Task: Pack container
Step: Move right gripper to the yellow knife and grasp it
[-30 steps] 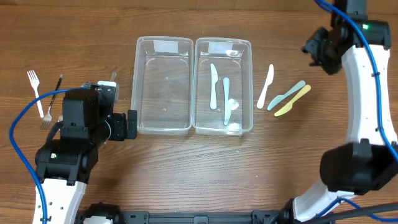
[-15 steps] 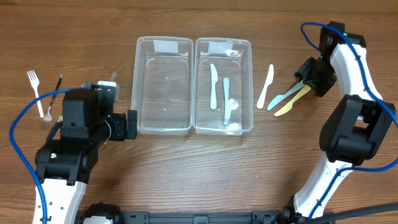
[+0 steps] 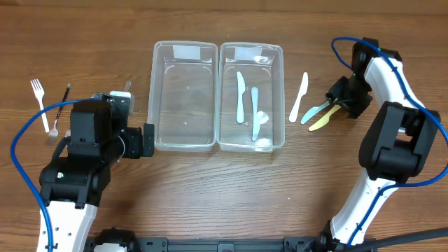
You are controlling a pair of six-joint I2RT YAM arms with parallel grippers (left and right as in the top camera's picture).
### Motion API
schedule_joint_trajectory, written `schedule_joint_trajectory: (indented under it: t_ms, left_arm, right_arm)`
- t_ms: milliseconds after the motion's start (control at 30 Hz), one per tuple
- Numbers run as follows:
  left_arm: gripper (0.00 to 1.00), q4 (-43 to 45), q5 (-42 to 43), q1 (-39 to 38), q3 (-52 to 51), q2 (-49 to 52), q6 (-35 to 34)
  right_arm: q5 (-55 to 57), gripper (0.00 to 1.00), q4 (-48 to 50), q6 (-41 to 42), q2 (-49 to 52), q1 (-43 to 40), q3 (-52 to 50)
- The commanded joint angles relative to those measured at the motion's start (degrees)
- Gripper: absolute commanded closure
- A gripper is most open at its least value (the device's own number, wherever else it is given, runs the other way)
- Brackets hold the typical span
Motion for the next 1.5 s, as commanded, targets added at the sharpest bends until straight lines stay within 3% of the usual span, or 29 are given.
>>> schedule_joint_trajectory:
  t_ms: [0,433,700,1200,1467]
  left_arm:
    - [0.00,0.07,1.05,0.04,1.49,0.04,-1.20]
    - [0.00,-0.11,1.03,0.04,1.49,0.04,-1.20]
    - [0.00,-0.15,1.05,0.04,1.49,0.04,-1.20]
    - [0.00,-1.11,1.03,0.04,1.49,0.04,-1.20]
    - [0.00,-1.20,1.03,0.04,1.49,0.04,-1.20]
  right_arm:
    - [0.09,0.35,0.79,-0.20,1.70,-0.11,-0.70]
    - [0.09,0.36,5.09,-0.90,2.32,-0.11,-3.96]
    - [0.09,0.57,8.26,-1.33,2.32,-0.11,-3.96]
    - [0.35,0.59,11.34,-1.33,2.32,-0.11,-3.96]
    - [0.35,0.71,11.43,-1.31,2.32,-0.13,-3.96]
